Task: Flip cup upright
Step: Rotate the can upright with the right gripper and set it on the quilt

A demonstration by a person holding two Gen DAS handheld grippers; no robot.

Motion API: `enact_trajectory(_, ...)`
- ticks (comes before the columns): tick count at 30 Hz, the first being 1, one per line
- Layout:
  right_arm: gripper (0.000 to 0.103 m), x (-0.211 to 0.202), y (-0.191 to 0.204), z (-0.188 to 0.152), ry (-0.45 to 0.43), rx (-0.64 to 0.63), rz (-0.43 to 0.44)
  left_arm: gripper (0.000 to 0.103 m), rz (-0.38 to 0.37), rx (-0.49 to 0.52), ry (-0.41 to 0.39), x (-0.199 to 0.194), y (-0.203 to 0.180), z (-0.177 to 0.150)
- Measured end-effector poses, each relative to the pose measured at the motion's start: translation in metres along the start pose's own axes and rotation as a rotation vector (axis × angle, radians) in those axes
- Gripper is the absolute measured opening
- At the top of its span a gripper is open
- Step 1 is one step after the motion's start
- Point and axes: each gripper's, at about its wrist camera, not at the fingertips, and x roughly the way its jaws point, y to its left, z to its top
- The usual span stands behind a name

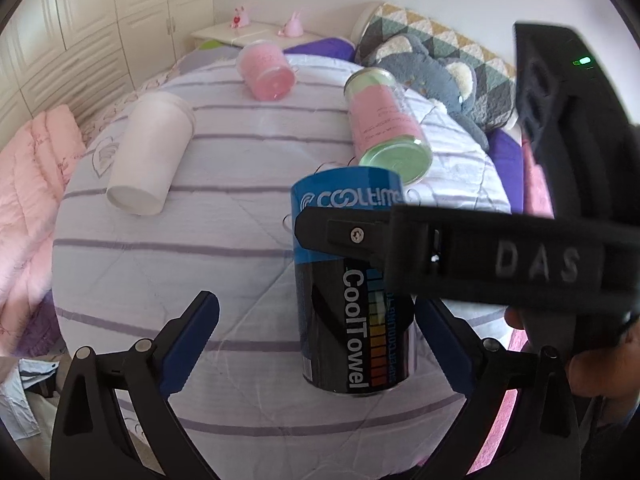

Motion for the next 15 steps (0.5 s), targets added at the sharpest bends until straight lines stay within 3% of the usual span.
enact_trajectory(9,0.068,-0.029,0.031,-0.002,-0.197,-0.272,-0.112,0.099,0.033,-0.005,-0.174,0.011,-0.014,-0.001)
enact_trajectory(15,0.068,-0.035,0.037,-0.006,-0.288,-0.417,-0.189,0.097,0.032,-0.031,-0.228,0.017,-0.015,-0.001)
